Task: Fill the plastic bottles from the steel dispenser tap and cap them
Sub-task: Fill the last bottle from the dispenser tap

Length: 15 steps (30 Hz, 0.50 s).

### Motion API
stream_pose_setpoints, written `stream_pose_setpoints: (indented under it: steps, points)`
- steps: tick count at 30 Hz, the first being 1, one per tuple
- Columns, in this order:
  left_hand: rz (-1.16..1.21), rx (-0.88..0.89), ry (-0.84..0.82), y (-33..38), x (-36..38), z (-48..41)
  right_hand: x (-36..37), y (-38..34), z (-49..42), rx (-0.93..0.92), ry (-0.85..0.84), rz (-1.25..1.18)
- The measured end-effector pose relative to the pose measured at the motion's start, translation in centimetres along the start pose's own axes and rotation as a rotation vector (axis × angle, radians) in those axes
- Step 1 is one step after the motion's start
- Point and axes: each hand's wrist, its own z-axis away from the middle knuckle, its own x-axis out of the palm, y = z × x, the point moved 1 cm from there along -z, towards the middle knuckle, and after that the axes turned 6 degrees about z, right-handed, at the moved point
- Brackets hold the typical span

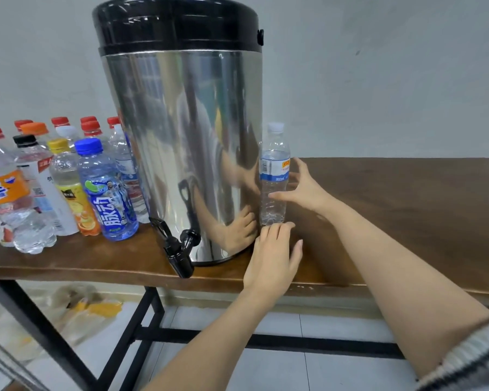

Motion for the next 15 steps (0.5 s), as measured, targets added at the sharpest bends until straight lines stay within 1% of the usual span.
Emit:
stream_pose_setpoints:
  steps: [2, 9, 12, 15]
  points:
    - [0.006, -0.005, -0.006, 0.0, -0.1, 0.0, 0.4, 0.1, -0.6, -0.001, -0.001, -0.015]
    - [0.013, 0.015, 0.015, 0.1, -0.3, 0.1, 0.8, 0.6, -0.6, -0.039, 0.111, -0.046]
    - [0.016, 0.059, 0.019, 0.1, -0.4, 0.2, 0.2, 0.5, 0.4, -0.042, 0.140, -0.021]
    - [0.067, 0.149, 0.019, -0.1, -0.8, 0.5, -0.9, -0.1, 2.5, -0.041, 0.210, -0.036]
